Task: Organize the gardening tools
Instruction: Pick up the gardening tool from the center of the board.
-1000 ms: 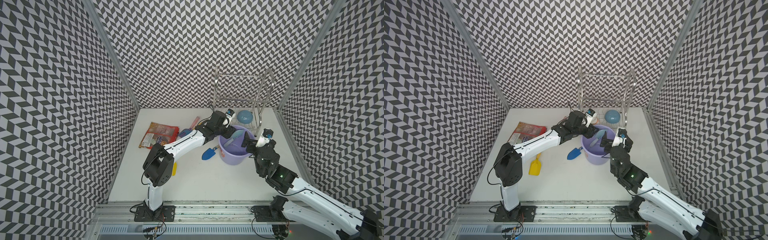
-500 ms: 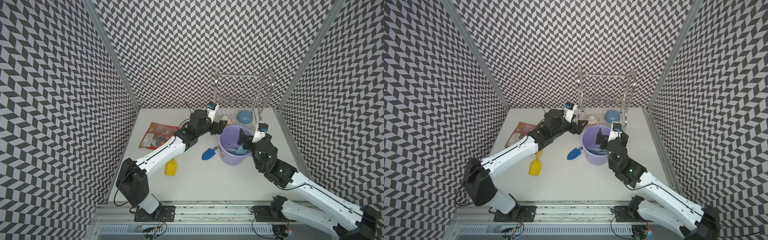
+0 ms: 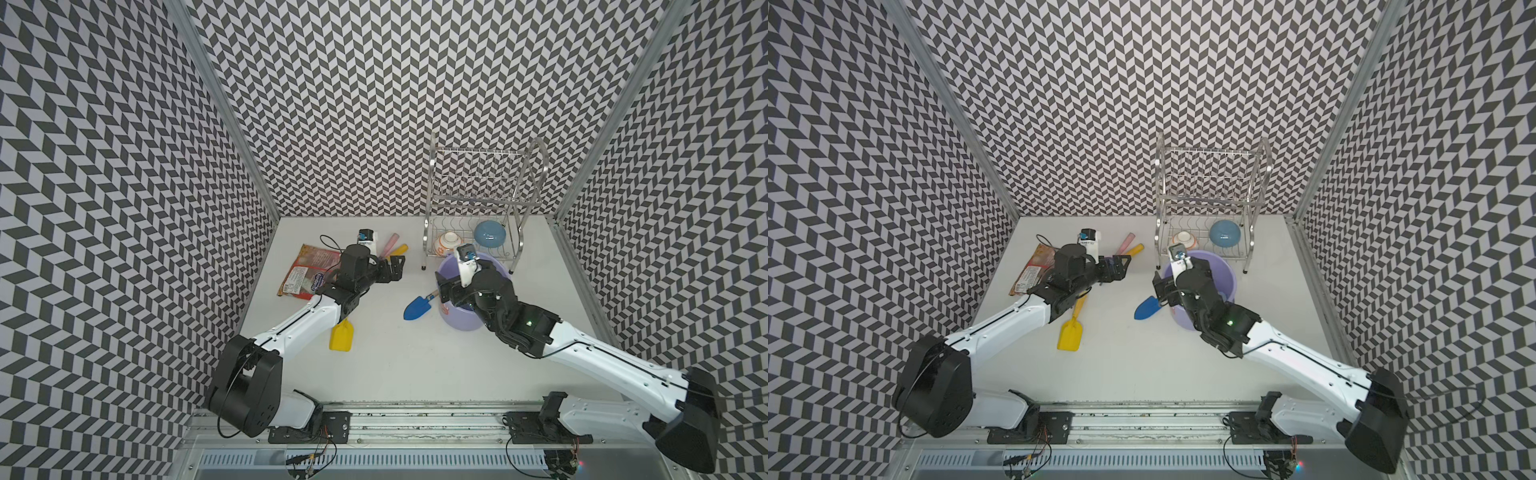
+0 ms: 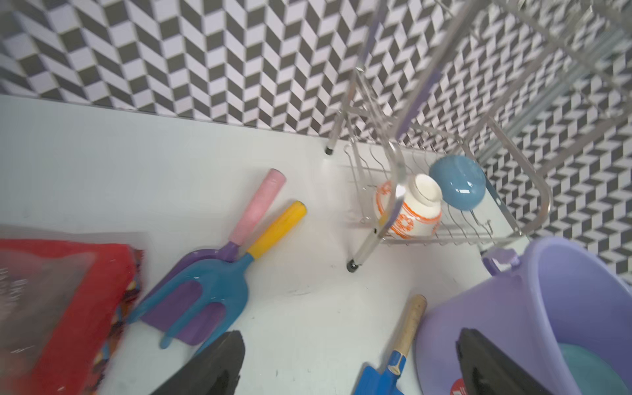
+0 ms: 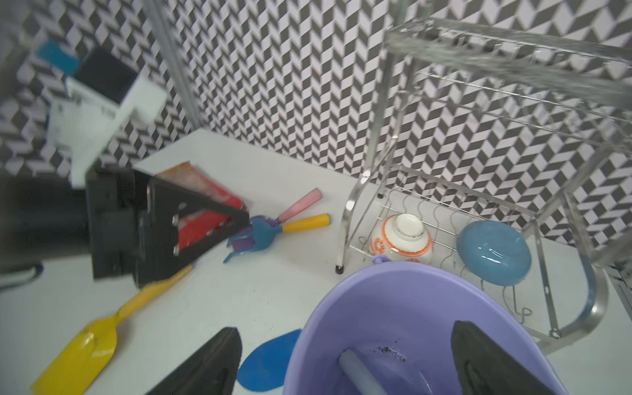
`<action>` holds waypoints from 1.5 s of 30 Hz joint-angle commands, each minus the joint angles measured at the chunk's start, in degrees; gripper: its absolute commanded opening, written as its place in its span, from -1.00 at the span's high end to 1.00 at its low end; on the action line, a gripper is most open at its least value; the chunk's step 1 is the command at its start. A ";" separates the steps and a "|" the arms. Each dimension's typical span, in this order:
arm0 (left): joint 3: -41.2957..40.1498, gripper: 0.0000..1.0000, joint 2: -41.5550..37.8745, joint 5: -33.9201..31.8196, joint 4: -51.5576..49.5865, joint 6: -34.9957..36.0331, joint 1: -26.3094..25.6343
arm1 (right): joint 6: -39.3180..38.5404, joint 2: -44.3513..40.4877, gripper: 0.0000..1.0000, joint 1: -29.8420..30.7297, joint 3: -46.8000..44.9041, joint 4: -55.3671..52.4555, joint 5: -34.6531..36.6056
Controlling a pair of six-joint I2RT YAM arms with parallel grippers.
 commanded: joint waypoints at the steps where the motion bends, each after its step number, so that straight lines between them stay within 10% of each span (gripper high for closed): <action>1: -3.37 -1.00 -3.58 -0.92 6.26 -6.64 4.15 | -3.57 3.55 -0.81 1.55 3.71 -1.91 -2.97; 27: -13.08 -1.00 -10.95 0.26 10.60 -13.74 17.15 | 2.98 39.71 0.33 4.71 19.00 -16.64 6.88; 45: -13.16 -1.00 -11.47 1.26 11.54 -14.68 17.77 | 6.74 48.22 0.36 2.93 21.09 -21.95 17.45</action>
